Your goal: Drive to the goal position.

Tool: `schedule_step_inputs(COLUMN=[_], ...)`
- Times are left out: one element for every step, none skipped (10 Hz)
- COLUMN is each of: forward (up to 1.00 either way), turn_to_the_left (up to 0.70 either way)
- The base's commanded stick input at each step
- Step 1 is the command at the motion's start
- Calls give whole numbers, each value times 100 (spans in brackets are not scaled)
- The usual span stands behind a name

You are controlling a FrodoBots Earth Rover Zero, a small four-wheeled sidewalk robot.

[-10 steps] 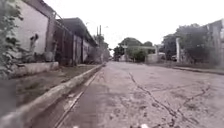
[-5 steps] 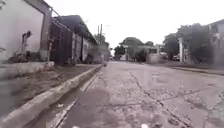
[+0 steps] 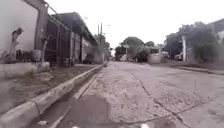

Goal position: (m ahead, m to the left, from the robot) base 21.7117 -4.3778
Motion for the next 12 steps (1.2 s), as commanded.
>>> schedule_step_inputs(forward=[85,85,85,85,85,85,85,85,85,85,85,85], turn_to_the_left=[0,0,0,0,0,0,-2,-18,-1,0,0,0])
